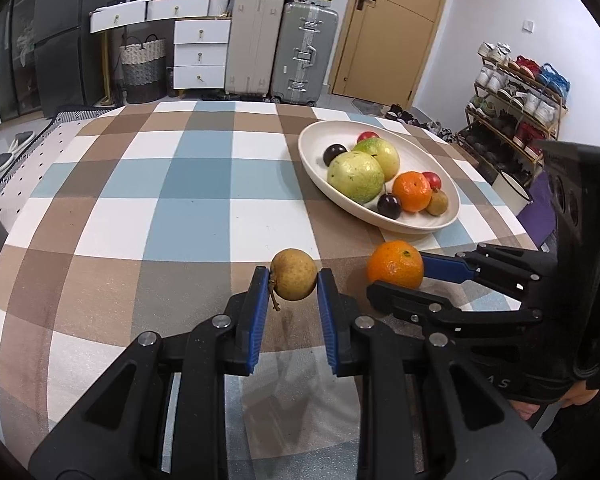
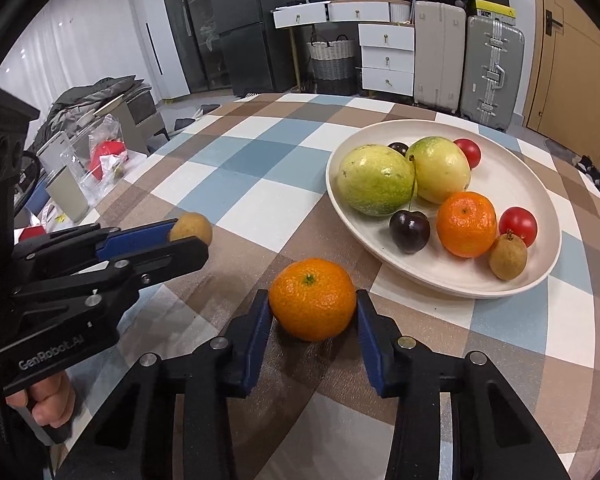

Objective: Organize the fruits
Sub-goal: 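Grasp the small pear with the left gripper while the right grasps the orange, then carry the pear and orange onto the cream plate and release both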

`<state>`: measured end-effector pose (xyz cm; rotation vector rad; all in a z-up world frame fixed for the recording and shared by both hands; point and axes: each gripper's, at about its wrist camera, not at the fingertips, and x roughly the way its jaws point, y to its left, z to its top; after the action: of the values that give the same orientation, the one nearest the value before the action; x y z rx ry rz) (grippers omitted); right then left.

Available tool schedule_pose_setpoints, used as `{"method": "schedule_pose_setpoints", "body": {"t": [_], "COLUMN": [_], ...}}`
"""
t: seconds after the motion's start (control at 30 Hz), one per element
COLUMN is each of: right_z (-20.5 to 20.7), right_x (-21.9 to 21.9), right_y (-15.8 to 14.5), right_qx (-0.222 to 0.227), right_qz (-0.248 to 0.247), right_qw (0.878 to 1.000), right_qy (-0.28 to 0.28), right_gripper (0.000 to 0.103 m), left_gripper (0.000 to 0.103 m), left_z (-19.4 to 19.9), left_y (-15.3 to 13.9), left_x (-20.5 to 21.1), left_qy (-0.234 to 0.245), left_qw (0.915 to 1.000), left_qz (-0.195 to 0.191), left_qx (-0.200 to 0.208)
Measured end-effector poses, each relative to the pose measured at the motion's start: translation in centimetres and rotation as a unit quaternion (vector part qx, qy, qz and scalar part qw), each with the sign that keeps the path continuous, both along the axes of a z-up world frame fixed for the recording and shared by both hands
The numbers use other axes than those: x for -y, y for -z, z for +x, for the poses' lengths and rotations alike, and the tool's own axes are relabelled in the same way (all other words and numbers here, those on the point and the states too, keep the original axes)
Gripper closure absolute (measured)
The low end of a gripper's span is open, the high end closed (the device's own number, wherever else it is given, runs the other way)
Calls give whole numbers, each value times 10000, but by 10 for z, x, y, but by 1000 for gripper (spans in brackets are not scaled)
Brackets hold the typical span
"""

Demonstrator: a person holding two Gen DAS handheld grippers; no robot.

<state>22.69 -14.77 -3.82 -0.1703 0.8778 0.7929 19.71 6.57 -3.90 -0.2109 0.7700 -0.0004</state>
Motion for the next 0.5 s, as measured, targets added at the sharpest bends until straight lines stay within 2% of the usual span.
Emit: {"method": "schedule_pose_setpoints", "body": {"t": [0.5], "right_z": [-13], "right_x": [43], "right_y": [-19], "right_qx": [244], "right_qz": [339], "right_qw": [9989], "right_qy": [200], "right_gripper": [61], "left_gripper": [81], "left_z": [-2], "left_y": [0], "left_x": [9], "left_qy": [126], "left_qw": [9998], "left_qz": [136], "left_qx": [64]}}
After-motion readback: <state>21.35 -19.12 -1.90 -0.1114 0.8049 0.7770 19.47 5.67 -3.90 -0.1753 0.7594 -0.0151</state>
